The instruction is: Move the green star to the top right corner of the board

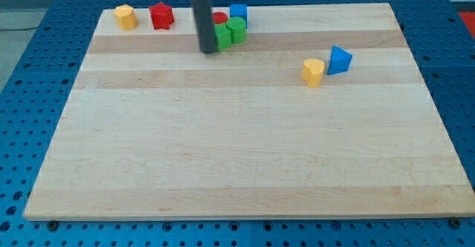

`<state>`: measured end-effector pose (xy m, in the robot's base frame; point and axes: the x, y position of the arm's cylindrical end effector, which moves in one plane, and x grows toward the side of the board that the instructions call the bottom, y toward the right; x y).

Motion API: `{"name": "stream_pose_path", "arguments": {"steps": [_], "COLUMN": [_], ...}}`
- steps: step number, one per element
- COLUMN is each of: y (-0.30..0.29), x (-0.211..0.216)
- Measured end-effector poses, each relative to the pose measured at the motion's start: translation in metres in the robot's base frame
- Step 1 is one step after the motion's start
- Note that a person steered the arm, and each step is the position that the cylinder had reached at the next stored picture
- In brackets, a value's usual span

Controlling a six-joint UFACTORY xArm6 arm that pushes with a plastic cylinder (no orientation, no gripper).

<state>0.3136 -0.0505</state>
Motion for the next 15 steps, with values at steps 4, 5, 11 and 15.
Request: {"name": "stream_pose_path", "arguments": {"steps": [4, 5, 11, 15], "y": [-0.033, -0.013, 0.030, 0.049], "x": [-0.046, -0.009, -0.013, -0.004]}}
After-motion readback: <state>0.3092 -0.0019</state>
